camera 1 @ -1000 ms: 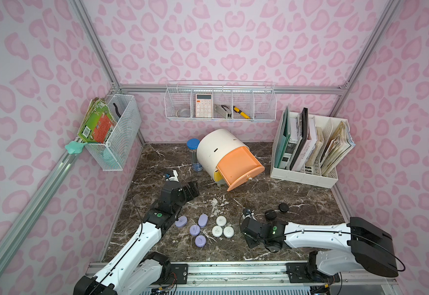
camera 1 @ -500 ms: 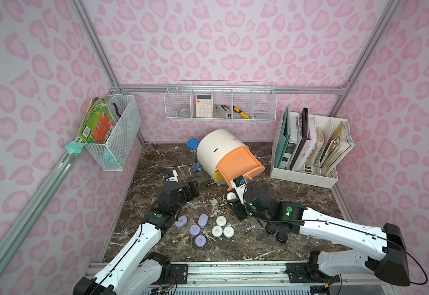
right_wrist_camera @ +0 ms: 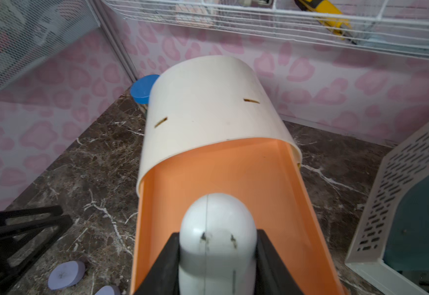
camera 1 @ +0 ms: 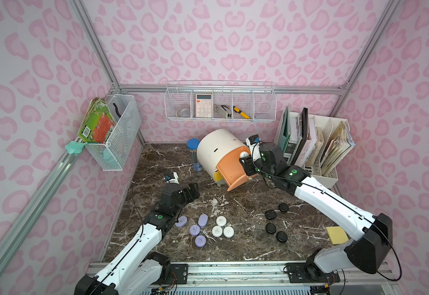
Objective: Put the bluetooth earphones in the drawer according to color
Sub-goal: Place the bluetooth earphone in the drawer.
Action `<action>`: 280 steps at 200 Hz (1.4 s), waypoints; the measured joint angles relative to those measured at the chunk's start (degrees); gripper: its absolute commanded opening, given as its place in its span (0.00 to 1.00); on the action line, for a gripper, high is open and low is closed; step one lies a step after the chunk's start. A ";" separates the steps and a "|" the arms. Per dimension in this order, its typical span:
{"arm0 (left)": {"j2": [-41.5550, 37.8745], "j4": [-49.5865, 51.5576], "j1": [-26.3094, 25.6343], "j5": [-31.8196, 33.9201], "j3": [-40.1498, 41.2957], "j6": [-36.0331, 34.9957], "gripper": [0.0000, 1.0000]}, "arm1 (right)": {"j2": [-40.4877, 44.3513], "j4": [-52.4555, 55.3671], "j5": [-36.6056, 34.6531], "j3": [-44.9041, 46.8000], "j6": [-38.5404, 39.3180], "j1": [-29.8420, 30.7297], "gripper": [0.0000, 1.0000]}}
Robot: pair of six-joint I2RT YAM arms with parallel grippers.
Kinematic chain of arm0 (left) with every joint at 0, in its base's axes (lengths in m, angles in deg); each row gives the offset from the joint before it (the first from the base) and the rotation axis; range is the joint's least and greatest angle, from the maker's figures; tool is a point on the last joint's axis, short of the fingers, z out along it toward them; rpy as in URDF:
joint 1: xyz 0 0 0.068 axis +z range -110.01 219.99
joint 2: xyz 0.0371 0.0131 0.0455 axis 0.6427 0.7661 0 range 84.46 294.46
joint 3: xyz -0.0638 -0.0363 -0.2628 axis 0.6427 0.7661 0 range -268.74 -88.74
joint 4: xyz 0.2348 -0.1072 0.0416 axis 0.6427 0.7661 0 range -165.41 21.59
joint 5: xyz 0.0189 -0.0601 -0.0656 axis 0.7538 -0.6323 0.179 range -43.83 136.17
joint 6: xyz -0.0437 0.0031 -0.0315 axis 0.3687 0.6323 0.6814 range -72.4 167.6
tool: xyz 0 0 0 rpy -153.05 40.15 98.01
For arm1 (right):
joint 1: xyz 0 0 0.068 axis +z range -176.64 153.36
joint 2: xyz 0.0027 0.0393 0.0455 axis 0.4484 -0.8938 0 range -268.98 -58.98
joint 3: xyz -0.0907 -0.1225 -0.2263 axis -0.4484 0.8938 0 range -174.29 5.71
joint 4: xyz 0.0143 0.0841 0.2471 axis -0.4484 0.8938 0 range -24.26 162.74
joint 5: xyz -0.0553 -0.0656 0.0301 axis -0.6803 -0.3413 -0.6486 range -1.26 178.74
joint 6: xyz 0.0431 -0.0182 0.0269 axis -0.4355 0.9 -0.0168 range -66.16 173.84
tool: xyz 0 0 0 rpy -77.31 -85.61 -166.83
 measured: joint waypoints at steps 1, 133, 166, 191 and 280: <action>0.00 -0.04 0.00 0.00 0.02 0.00 0.99 | -0.15 -0.02 0.09 -0.11 0.02 -0.22 0.29; 2.34 -1.20 -1.03 -5.73 -2.12 0.09 0.97 | -7.80 0.04 9.42 -4.68 2.93 -7.72 0.74; 0.94 1.86 -3.48 -5.66 -3.48 0.46 0.97 | -4.87 1.18 10.25 -4.55 3.37 -7.85 0.80; -0.46 5.20 -7.39 -5.18 -3.72 0.96 0.96 | -0.17 1.29 10.67 -2.32 3.89 -7.85 0.85; 2.73 20.26 -23.61 2.58 -6.08 7.72 0.89 | 19.32 1.60 9.75 15.39 3.96 -7.87 0.98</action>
